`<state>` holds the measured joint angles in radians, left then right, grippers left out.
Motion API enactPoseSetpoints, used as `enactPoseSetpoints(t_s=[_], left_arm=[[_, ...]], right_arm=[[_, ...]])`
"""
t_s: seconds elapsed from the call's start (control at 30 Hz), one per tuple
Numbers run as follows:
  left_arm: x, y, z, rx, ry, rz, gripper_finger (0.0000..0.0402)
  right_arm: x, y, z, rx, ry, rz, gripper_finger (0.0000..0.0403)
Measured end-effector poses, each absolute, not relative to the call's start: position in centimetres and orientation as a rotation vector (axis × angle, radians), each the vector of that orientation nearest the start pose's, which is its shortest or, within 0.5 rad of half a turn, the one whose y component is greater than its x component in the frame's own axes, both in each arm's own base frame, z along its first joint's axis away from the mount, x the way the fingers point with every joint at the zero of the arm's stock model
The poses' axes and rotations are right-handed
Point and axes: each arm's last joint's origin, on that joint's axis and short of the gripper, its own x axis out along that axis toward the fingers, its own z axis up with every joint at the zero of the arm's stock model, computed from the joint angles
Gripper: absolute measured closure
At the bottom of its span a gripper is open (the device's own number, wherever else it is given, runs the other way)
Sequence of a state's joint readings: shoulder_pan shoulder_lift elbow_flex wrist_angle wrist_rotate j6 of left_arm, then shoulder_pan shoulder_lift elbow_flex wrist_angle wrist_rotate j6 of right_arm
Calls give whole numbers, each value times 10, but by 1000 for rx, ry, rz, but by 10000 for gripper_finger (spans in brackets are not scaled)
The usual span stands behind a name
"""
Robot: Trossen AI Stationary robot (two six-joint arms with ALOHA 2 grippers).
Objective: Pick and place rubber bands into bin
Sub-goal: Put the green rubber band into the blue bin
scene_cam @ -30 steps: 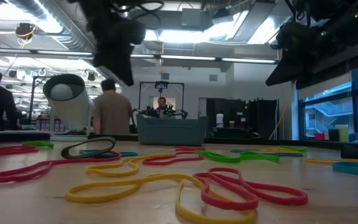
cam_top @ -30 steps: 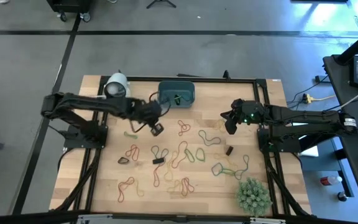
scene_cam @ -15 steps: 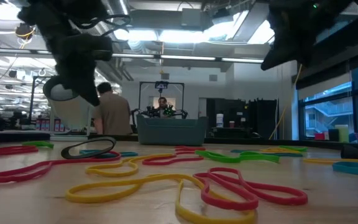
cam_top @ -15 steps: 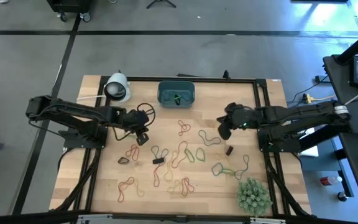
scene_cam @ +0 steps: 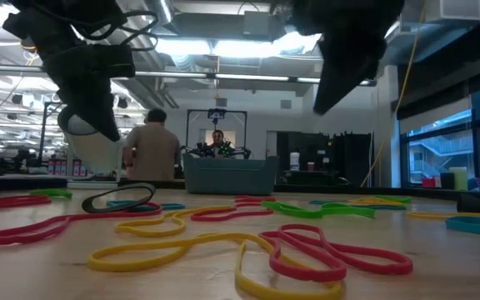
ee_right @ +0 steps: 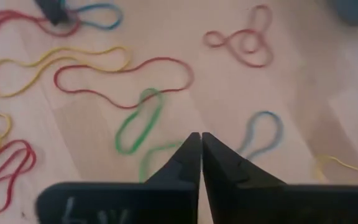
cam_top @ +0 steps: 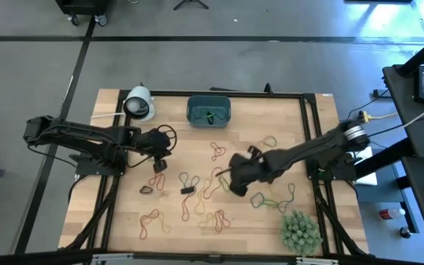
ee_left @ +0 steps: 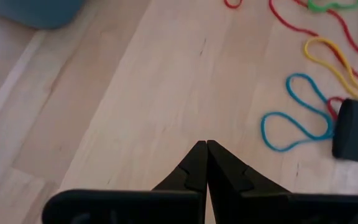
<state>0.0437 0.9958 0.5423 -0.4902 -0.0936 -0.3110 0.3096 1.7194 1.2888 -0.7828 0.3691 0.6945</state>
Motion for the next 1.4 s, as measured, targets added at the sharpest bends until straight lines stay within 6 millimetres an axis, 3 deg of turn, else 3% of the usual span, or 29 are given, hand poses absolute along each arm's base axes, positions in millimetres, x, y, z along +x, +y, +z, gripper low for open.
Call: enactPoseSetpoints(t_s=[0.27,0.53,0.8,1.13,1.4], left_arm=[[174,10,184,-248,961,259,399],[174,9,184,-249,964,244,399],[174,9,184,-256,967,224,398],[175,9,184,-256,961,223,398],[175,9,184,-254,961,222,399]], right_arm=[[365,109,183,227,1177,-394,325],[376,111,162,269,1204,-399,302],[382,98,156,315,1204,-412,316],[375,92,133,402,1200,-381,335],[371,91,133,416,1203,-392,395]])
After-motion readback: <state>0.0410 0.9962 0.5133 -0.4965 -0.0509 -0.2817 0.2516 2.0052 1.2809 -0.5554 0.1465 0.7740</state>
